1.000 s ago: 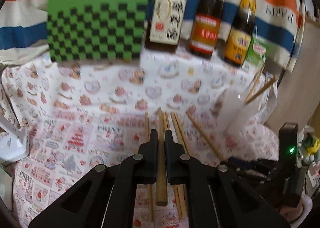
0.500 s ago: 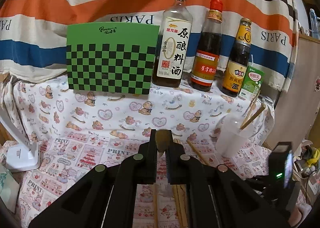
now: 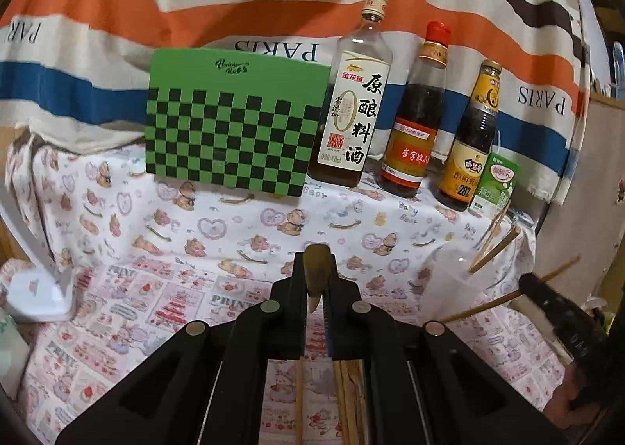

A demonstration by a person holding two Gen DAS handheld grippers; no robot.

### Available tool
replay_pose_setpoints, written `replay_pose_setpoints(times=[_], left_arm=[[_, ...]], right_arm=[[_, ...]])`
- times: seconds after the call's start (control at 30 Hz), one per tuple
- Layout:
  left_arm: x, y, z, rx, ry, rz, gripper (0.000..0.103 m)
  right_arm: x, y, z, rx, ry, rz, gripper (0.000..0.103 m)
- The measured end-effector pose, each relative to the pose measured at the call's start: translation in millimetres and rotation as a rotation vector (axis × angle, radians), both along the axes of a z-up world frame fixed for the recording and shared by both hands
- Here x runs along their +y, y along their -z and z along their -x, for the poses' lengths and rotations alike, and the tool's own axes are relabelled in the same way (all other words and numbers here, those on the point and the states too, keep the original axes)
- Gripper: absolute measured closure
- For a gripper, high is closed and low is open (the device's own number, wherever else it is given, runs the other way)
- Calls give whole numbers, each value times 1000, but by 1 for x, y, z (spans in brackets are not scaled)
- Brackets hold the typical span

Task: Organize utensils
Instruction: 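Lift both chopsticks and carry them toward the clear cup, then lower both held chopsticks into the clear cup and open both tools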

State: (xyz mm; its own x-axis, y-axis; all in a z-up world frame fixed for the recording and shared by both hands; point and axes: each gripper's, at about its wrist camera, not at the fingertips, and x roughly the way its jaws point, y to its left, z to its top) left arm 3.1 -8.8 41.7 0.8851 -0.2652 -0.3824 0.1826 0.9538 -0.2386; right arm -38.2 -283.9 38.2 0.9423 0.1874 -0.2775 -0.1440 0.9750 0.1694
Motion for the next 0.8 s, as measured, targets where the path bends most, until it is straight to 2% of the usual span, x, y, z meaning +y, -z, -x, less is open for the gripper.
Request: replay_pose_setpoints(times=[0.23, 0.37, 0.6, 0.73, 0.8], left_arm=[[-4, -9, 9, -47, 77, 57, 97], [-13, -31, 10, -82, 129, 144, 97], [-48, -84, 17, -191, 200, 80, 97], [-65, -101, 11, -224, 231, 83, 97], [-71, -103, 0, -204, 254, 113, 97]], right_arm=[[-21, -27, 31, -147, 2, -82, 96], [-37, -52, 52, -272, 43, -120, 96], [-58, -84, 65, -477, 146, -129, 96], [-64, -91, 53, -502, 161, -106, 96], [-62, -89, 45, -515, 210, -65, 96]])
